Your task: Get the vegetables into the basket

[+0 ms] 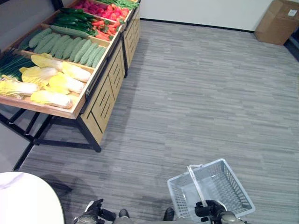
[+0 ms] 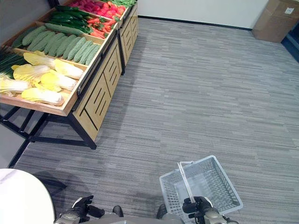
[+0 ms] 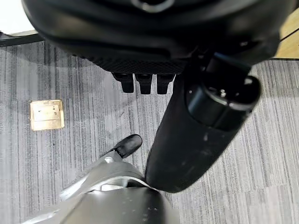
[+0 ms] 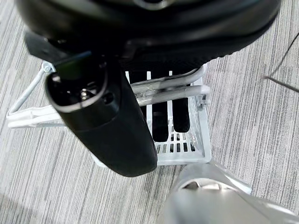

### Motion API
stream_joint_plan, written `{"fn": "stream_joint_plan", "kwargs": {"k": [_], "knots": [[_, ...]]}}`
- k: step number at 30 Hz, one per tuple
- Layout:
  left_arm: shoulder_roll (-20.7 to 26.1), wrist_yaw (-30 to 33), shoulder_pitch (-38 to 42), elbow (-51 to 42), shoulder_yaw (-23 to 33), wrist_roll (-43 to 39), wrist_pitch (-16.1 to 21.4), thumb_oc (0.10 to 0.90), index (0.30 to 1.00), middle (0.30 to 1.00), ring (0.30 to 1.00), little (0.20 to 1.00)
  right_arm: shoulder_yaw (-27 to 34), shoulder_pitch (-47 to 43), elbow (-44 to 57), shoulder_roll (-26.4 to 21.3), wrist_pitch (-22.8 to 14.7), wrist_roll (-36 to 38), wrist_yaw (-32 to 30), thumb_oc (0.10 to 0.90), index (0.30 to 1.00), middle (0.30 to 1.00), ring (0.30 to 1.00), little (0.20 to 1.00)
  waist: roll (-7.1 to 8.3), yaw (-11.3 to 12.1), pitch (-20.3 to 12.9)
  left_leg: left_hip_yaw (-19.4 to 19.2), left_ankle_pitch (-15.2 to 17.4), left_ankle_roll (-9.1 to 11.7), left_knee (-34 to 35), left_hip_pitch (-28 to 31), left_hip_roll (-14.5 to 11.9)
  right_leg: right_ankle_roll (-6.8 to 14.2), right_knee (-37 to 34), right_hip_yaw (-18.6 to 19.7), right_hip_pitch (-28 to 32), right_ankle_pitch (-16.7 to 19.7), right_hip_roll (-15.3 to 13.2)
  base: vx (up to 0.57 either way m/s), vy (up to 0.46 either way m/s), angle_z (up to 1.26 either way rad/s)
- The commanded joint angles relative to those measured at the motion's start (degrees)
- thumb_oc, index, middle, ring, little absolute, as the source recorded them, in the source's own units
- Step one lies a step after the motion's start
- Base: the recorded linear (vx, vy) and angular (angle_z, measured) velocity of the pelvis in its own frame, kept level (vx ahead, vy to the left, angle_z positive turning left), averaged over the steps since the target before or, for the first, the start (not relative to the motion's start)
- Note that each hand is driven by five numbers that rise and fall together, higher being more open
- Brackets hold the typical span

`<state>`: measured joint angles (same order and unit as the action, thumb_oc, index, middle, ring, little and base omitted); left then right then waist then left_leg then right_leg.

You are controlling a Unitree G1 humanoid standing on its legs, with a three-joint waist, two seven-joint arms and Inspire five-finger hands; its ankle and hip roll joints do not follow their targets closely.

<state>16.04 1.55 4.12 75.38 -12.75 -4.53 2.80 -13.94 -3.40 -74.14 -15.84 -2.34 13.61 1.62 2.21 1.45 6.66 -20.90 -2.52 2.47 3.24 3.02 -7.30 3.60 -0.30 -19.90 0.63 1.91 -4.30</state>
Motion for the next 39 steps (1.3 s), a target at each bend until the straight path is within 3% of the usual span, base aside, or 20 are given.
{"fn": "stream_joint_plan", "kwargs": {"k": [1,3,4,5,6,7,9,15,23,34,39], "knots": [[-1.24,-0.29,2.74,2.24,-0.53,-0.15,0.46,0.900,1.000,1.000,1.000,1.000,-0.20,-3.61,-2.53,1.39,-1.12,-1.28,0.65,0.400,0.300,0.300,0.300,0.300,0.41,0.46,3.72,1.44,8.47,-1.09,-10.76,-1.53,2.92,1.39,4.44,4.02,-0.33,-6.69,-1.61,0.05,-0.172,0.01],[-1.33,-0.31,2.78,2.21,-0.51,-0.46,0.45,0.900,1.000,1.000,1.000,1.000,-0.31,-3.44,-2.46,1.18,-1.11,-1.47,0.73,0.400,0.300,0.300,0.300,0.300,0.62,0.78,4.22,2.79,8.34,-0.81,-12.96,-2.41,2.80,1.07,4.30,4.21,0.12,-6.65,-1.42,0.03,-0.079,-0.01],[-1.86,-0.26,2.84,2.62,-0.17,-2.15,0.53,0.900,1.000,1.000,1.000,1.000,-0.41,-3.06,-2.80,0.38,-0.96,-2.03,0.48,0.400,0.300,0.300,0.300,0.300,0.98,1.68,4.34,10.74,6.93,-0.94,-10.53,-3.87,5.39,0.95,2.93,4.60,0.02,-5.81,-1.33,0.01,0.015,-0.04],[-2.05,-0.23,3.04,2.64,-0.31,-2.57,0.55,0.900,1.000,1.000,1.000,1.000,-0.28,-3.02,-2.79,0.13,-1.03,-1.87,0.42,0.400,0.300,0.300,0.300,0.300,0.79,1.97,4.25,14.92,6.44,-0.86,-8.71,-5.10,6.80,1.15,2.51,4.95,-0.34,-5.18,-1.29,0.01,0.015,-0.05],[-2.05,-0.23,3.04,2.64,-0.31,-2.57,0.55,0.900,1.000,1.000,1.000,1.000,-0.28,-3.02,-2.79,0.13,-1.03,-1.87,0.42,0.400,0.300,0.300,0.300,0.300,0.79,1.96,4.24,14.92,6.44,-0.86,-8.71,-5.12,6.81,1.15,2.51,4.94,-0.35,-5.18,-1.29,0.03,0.202,-0.24],[-2.00,-0.45,3.11,2.75,-0.55,-2.29,0.64,0.900,1.000,1.000,1.000,1.000,0.95,-3.20,-2.80,0.03,-0.90,-1.55,0.40,0.400,0.300,0.300,0.300,0.300,-0.15,0.90,3.57,12.70,6.96,-2.71,-6.13,-4.85,6.99,2.22,2.58,7.15,-1.89,-3.93,-1.63,0.05,0.256,-0.31],[-1.41,-0.58,2.70,2.64,-0.46,-1.66,0.62,0.900,1.000,1.000,1.000,1.000,1.28,-3.25,-2.85,0.35,-0.86,-1.68,0.18,0.400,0.300,0.300,0.300,0.300,-0.30,0.95,3.46,11.22,7.75,-3.81,-6.05,-4.37,7.41,2.63,4.02,9.01,-3.09,-3.68,-2.09,0.07,0.276,-0.55],[-0.25,-0.21,2.72,1.87,-0.63,-0.69,0.94,0.900,1.000,1.000,1.000,1.000,0.94,-4.00,-2.30,0.70,-1.06,-1.70,0.17,0.400,0.300,0.300,0.300,0.300,-1.00,1.53,4.16,7.91,7.67,-5.38,-2.83,-1.90,8.57,4.02,4.53,11.86,-4.51,-1.83,-2.81,0.02,0.158,-0.52],[-0.30,0.04,2.79,1.99,-0.65,-0.13,1.01,0.900,1.000,1.000,1.000,1.000,1.36,-3.63,-3.83,0.68,-0.75,-3.06,-0.07,0.400,0.300,0.300,0.300,0.300,-1.45,1.27,4.18,7.43,8.26,-6.39,-1.45,0.48,9.61,4.85,5.00,12.57,-4.12,-1.47,-3.42,0.01,0.073,-0.14],[-0.41,-0.49,2.66,1.62,-0.05,-1.36,0.98,0.900,1.000,1.000,1.000,1.000,2.38,-2.72,-4.37,-0.50,-0.47,-3.31,0.34,0.400,0.300,0.300,0.300,0.300,-1.11,0.97,4.66,8.38,10.50,-7.73,-5.18,-0.89,10.75,5.61,6.95,12.78,-4.63,-0.18,-4.77,0.01,0.067,0.01],[0.13,-0.11,2.62,1.63,0.68,-1.51,0.88,0.900,1.000,1.000,1.000,1.000,3.42,-2.36,-3.59,-0.96,-0.81,-1.43,-0.01,0.400,0.300,0.300,0.300,0.300,-0.98,0.78,6.08,8.31,12.09,-8.95,-7.45,-1.87,11.15,5.80,12.89,14.45,-7.68,0.45,-4.91,0.01,0.127,-0.03]]}}
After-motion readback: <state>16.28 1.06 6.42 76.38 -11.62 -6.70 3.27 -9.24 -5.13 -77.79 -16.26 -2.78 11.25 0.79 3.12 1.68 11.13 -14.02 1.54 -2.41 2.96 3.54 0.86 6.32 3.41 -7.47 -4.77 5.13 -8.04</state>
